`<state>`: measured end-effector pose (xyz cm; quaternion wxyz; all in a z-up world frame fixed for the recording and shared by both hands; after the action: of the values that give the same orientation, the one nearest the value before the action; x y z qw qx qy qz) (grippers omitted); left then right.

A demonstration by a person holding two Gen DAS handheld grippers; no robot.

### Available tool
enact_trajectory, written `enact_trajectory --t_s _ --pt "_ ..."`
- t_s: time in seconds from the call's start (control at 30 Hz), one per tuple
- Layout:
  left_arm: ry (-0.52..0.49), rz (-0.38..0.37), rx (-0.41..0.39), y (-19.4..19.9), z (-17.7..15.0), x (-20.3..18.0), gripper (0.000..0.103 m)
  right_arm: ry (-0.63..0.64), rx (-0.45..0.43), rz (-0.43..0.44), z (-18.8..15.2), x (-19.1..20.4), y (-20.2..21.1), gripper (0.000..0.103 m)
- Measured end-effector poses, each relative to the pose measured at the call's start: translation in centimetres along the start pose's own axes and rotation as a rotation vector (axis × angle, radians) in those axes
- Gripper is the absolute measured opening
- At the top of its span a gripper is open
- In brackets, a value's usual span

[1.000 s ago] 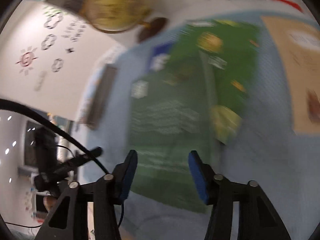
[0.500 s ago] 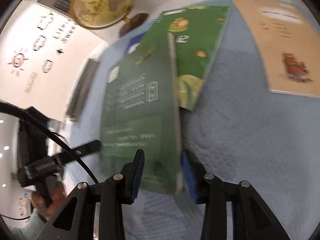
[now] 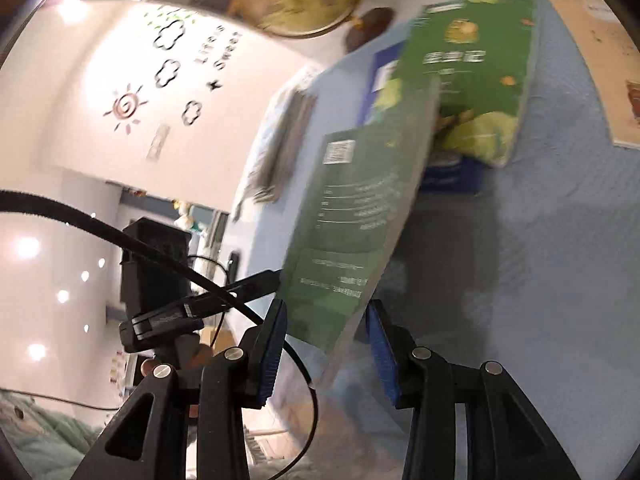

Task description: Organize books

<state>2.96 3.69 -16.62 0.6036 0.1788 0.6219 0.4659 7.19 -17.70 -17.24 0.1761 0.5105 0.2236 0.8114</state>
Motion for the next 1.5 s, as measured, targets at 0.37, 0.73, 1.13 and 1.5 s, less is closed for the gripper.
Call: enact_trajectory --t_s 0.37,0.73,1.13,1.5 --pt "-0.023 -0.048 0.042 2.1 -2.8 3.7 0.053 -0.109 0.008 -0.056 -5.0 2.8 -5.6 0.041" --pt "-0.075 -0.25 -0.038 12.7 -2.2 1.5 0.053 -0.087 -0.217 0.113 -3.8 12.7 -1.6 0.041" --pt "-0.034 -0.221 -0.176 10.4 7.6 -1.3 0.053 -0.086 -0.349 0.067 6.8 9.6 -1.4 0.064" --pt "0.097 -0.058 -0.363 14.1 13.0 3.5 0.053 -0.083 -0.23 0.144 14.0 6.0 -5.3 0.064"
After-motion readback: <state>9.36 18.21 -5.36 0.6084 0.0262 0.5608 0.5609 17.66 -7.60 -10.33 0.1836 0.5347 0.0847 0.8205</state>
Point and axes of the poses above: each gripper's, at about its wrist camera, not at the fingertips, and y roughly against the way its jaws point, x to its left, z to its top, the point moved 4 cm from there along -y, roughly the way its jaws point, and after that the axes turned 10 degrees about y, right-handed, at the moved point
